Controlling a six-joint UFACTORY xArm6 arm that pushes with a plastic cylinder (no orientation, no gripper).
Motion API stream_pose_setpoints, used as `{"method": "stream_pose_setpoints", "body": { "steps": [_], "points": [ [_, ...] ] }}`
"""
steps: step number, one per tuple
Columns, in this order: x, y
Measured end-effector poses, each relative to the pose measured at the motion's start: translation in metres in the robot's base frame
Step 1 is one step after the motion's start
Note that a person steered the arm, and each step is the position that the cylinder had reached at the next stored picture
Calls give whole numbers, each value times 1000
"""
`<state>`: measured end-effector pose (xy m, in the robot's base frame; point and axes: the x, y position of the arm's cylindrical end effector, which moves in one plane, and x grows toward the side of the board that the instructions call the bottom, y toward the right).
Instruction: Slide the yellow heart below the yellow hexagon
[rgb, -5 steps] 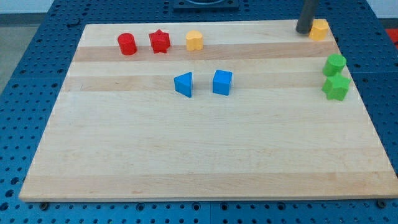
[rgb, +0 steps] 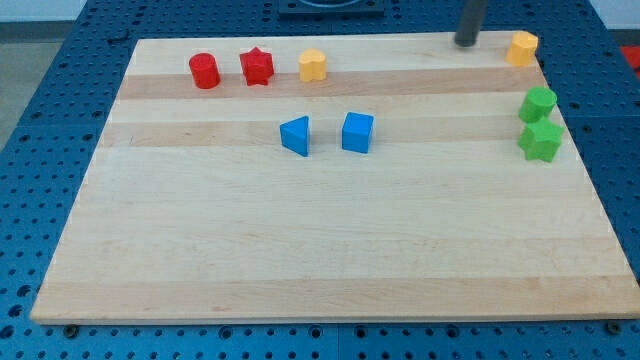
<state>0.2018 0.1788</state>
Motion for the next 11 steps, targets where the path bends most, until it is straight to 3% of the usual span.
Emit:
{"method": "stream_pose_setpoints", "body": {
  "steps": [1, 3, 7, 9, 11],
  "points": [
    [-11, -19],
    [-9, -143],
    [16, -227],
    [65, -228],
    [78, -183]
  ]
}}
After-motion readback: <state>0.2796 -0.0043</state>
